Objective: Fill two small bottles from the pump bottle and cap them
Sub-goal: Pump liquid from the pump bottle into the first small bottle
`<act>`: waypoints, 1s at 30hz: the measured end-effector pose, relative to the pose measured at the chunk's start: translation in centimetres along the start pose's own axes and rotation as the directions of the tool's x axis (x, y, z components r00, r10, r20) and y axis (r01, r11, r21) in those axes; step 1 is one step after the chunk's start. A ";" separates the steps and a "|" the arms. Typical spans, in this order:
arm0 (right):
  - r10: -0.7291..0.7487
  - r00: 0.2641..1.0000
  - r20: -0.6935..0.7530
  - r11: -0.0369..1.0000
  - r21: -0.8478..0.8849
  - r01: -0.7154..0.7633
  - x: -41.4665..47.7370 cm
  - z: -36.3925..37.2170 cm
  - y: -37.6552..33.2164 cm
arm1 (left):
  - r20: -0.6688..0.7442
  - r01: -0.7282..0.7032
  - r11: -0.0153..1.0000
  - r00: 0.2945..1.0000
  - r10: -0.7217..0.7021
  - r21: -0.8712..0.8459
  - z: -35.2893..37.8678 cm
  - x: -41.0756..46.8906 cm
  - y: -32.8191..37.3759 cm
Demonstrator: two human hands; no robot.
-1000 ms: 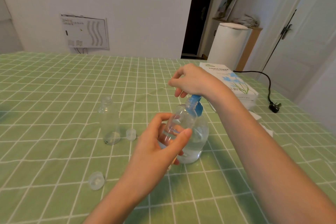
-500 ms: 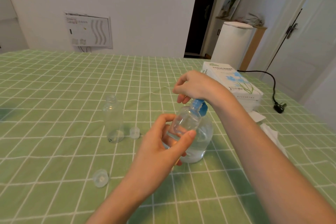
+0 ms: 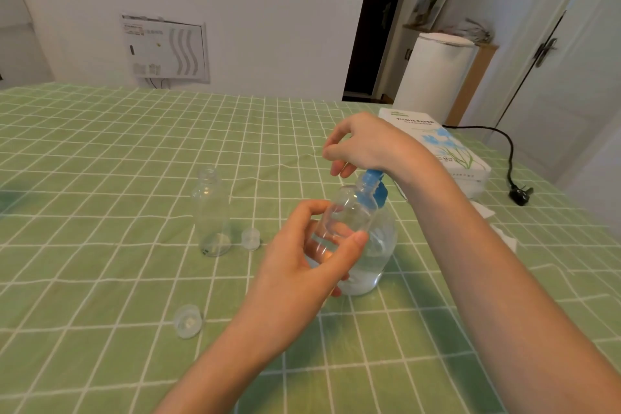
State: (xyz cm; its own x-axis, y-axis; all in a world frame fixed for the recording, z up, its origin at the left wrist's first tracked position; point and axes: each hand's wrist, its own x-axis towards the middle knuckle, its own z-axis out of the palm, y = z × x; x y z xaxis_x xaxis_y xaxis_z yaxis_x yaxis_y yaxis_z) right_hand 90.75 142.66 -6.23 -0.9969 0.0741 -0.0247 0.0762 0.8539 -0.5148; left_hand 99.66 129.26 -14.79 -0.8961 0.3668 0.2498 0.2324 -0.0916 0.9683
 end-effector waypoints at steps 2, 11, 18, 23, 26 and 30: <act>0.007 1.000 0.008 1.000 0.004 -0.007 0.0 0.2 0.2 | -0.007 0.004 1.000 1.000 -0.004 0.000 0.0 0.0 -0.1; 0.001 1.000 0.018 1.000 0.018 -0.001 0.1 0.5 0.6 | 0.005 -0.012 1.000 1.000 0.012 0.007 -0.1 0.0 -0.6; -0.023 1.000 0.003 0.999 -0.045 0.023 0.0 -0.2 -0.2 | 0.000 -0.015 1.000 1.000 0.015 -0.010 0.1 0.1 -0.2; -0.023 1.000 0.003 0.999 -0.026 0.023 0.0 -0.1 0.2 | -0.002 -0.011 1.000 1.000 0.011 -0.018 0.1 0.1 -0.1; -0.023 1.000 -0.002 1.000 -0.017 0.023 0.0 0.1 0.3 | -0.004 -0.005 1.000 1.000 0.004 -0.020 0.1 0.0 -0.3; -0.008 1.000 0.028 1.000 -0.011 0.009 -0.1 0.6 0.5 | -0.011 0.018 0.999 1.000 -0.019 -0.027 0.1 0.0 -0.6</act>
State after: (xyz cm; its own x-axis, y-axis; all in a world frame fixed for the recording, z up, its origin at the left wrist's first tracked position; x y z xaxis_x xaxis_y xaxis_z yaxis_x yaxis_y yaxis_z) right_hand 90.90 142.78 -6.99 -0.9976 0.0528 -0.0441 0.0679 0.8600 -0.5057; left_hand 99.57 129.40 -15.42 -0.9043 0.3586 0.2317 0.2058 -0.1094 0.9725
